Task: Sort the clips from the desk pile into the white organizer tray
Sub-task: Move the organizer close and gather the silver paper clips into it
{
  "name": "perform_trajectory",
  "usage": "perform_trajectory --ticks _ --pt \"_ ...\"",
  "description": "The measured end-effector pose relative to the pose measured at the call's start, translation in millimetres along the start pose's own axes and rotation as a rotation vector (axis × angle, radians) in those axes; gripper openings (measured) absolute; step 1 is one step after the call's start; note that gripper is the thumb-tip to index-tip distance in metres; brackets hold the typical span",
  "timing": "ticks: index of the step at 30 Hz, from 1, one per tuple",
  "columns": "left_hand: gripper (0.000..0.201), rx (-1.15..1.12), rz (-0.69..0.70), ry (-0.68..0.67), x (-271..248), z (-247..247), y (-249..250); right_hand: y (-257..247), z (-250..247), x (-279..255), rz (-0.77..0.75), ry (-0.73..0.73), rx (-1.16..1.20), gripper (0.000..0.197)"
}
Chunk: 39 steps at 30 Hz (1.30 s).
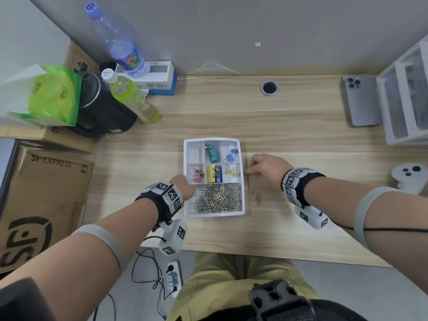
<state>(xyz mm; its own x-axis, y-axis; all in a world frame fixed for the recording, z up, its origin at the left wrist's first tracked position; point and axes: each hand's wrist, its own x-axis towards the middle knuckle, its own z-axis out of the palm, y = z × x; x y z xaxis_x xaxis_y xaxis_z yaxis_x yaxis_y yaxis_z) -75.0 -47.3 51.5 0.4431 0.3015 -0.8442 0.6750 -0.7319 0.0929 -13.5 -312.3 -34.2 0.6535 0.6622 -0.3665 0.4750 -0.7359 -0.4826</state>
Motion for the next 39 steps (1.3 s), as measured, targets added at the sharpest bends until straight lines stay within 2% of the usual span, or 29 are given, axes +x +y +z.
perform_trajectory --ticks 8,11,14,20,27,31,35,39 --pt "0.024 0.033 -0.003 0.000 -1 -1 1 0 -3 3 0.095 -0.082 -0.039 0.023" --pt "0.022 0.026 -0.002 -0.006 -2 -1 1 -1 -3 -5 0.152 -0.042 -0.043 0.019" --pt "0.022 0.021 -0.007 0.001 -2 0 1 -4 -2 -16 0.209 -0.012 -0.029 0.019" --pt "0.025 0.021 -0.014 0.017 -3 0 2 -18 6 -32 0.300 -0.114 0.064 0.020" --pt "0.026 0.012 -0.016 0.023 -4 1 2 -30 16 -38 0.321 -0.129 0.061 0.041" --pt "0.022 0.012 -0.003 0.027 -5 2 1 -34 25 -38 0.326 -0.110 0.039 0.032" --pt "0.020 0.005 -0.002 0.026 -4 2 0 -40 29 -40 0.329 -0.058 0.130 0.019" --pt "0.020 0.004 -0.002 0.028 -3 2 -1 -41 28 -42 0.364 -0.041 0.183 0.017"
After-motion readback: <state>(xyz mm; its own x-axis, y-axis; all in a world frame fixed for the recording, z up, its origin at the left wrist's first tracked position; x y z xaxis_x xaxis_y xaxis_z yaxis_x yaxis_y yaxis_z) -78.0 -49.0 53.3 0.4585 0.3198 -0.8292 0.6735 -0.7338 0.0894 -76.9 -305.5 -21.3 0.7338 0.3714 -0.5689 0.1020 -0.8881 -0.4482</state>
